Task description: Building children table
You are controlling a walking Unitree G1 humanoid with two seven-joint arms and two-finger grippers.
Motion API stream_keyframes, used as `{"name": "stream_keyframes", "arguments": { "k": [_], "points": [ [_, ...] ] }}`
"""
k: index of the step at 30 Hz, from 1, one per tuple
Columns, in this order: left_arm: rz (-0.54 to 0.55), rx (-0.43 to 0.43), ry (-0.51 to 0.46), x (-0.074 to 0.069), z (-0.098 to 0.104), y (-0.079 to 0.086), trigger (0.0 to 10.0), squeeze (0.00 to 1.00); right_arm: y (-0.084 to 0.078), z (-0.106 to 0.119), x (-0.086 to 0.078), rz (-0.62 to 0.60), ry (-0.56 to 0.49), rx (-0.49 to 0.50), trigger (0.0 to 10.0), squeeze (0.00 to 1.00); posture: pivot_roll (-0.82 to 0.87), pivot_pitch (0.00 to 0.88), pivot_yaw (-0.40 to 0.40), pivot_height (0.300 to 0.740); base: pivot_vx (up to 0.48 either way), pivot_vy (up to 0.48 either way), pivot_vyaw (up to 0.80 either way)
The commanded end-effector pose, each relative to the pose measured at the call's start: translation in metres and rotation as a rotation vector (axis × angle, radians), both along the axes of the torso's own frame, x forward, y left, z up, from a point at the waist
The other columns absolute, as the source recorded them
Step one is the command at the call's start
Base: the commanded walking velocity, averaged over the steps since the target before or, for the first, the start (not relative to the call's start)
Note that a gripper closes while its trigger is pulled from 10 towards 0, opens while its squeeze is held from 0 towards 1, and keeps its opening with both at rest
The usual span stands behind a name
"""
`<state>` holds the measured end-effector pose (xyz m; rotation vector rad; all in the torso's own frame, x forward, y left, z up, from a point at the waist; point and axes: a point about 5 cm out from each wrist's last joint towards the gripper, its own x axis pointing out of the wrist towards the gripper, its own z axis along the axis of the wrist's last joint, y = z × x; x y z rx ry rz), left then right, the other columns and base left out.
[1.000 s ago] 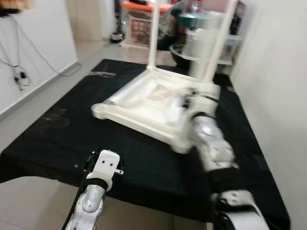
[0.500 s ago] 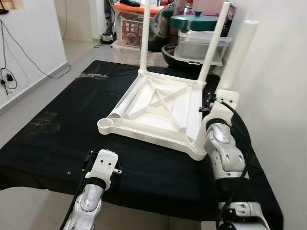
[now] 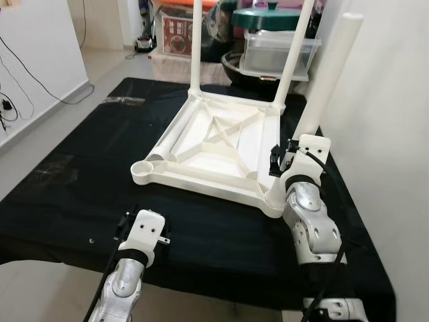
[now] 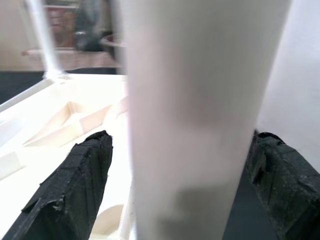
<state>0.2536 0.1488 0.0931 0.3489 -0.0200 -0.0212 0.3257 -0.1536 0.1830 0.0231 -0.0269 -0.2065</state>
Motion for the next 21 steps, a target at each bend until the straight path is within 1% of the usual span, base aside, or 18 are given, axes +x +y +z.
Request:
{"name": "stream_keyframes", "arguments": {
  "k": [1, 2, 3, 5, 6, 7, 8, 9, 10, 11, 13, 16, 17, 18, 19, 21],
  "points": [
    [0.009, 0.032, 0.029, -0.009, -0.003, 0.007, 10.0, 0.00, -0.006, -0.005, -0.015, 0.053, 0.039, -0.028, 10.0, 1.00, 0.02, 0.000, -0.069, 0.740, 0.000, 0.000, 0.00],
    [0.009, 0.032, 0.029, -0.009, -0.003, 0.007, 10.0, 0.00, -0.006, -0.005, -0.015, 0.053, 0.039, -0.028, 10.0, 1.00, 0.02, 0.000, -0.069, 0.740, 0.000, 0.000, 0.00],
    [0.015, 0.031, 0.039, -0.013, -0.003, 0.010, 10.0, 0.00, -0.009, -0.012, -0.022, 0.076, 0.084, -0.039, 10.0, 1.00, 0.01, 0.000, -0.062, 0.740, 0.000, 0.000, 0.00],
    [0.015, 0.031, 0.039, -0.013, -0.003, 0.010, 10.0, 0.00, -0.009, -0.012, -0.022, 0.076, 0.084, -0.039, 10.0, 1.00, 0.01, 0.000, -0.062, 0.740, 0.000, 0.000, 0.00],
    [0.017, 0.025, 0.042, -0.015, -0.001, 0.011, 10.0, 0.00, -0.012, -0.019, -0.027, 0.110, 0.135, -0.042, 10.0, 1.00, 0.00, 0.000, -0.057, 0.740, 0.000, 0.000, 0.00],
    [0.015, 0.022, 0.038, -0.018, 0.004, 0.010, 10.0, 0.00, -0.012, -0.024, -0.032, 0.168, 0.175, -0.026, 10.0, 0.59, 0.00, 0.000, -0.050, 0.740, 0.000, 0.000, 0.00],
    [0.015, 0.022, 0.038, -0.018, 0.004, 0.010, 10.0, 0.00, -0.012, -0.024, -0.032, 0.168, 0.175, -0.026, 10.0, 0.59, 0.00, 0.000, -0.050, 0.740, 0.000, 0.000, 0.00],
    [0.014, 0.018, 0.030, -0.020, 0.010, 0.009, 10.0, 0.00, -0.012, -0.027, -0.036, 0.207, 0.210, -0.002, 10.0, 0.00, 0.00, 0.000, -0.045, 0.740, 0.000, 0.000, 0.00],
    [0.014, 0.018, 0.030, -0.020, 0.010, 0.009, 10.0, 0.00, -0.012, -0.027, -0.036, 0.207, 0.210, -0.002, 10.0, 0.00, 0.00, 0.000, -0.045, 0.740, 0.000, 0.000, 0.00],
    [0.021, 0.010, 0.022, -0.023, 0.015, 0.009, 10.0, 0.00, -0.011, -0.031, -0.038, 0.252, 0.253, 0.005, 10.0, 0.00, 0.00, 0.000, -0.043, 0.740, 0.000, 0.000, 0.00],
    [0.054, -0.010, 0.006, -0.028, 0.022, 0.011, 10.0, 0.00, -0.014, -0.037, -0.040, 0.259, 0.296, -0.031, 10.0, 0.00, 0.00, 0.000, -0.047, 0.740, 0.000, 0.000, 0.00],
    [0.075, -0.015, 0.002, -0.032, 0.025, 0.013, 10.0, 0.00, -0.015, -0.039, -0.041, 0.261, 0.294, -0.032, 10.0, 0.00, 0.01, 0.000, -0.049, 0.740, 0.000, 0.000, 0.00],
    [0.138, -0.046, -0.001, -0.039, 0.028, 0.020, 10.0, 0.00, -0.012, -0.042, -0.040, 0.283, 0.292, -0.052, 10.0, 0.00, 0.01, 0.000, -0.054, 0.740, 0.000, 0.000, 0.00],
    [0.138, -0.046, -0.001, -0.039, 0.028, 0.020, 10.0, 0.00, -0.012, -0.042, -0.040, 0.283, 0.292, -0.052, 10.0, 0.00, 0.01, 0.000, -0.054, 0.740, 0.000, 0.000, 0.00],
    [0.166, -0.062, -0.007, -0.045, 0.031, 0.023, 10.0, 0.00, -0.011, -0.041, -0.041, 0.304, 0.252, -0.051, 10.0, 0.00, 0.02, 0.000, -0.063, 0.740, 0.000, 0.000, 0.00],
    [0.192, -0.082, -0.011, -0.054, 0.034, 0.026, 10.0, 0.00, -0.011, -0.035, -0.048, 0.345, 0.187, -0.125, 10.0, 0.00, 0.02, 0.000, -0.069, 0.740, 0.000, 0.000, 0.00]
  ]
}}
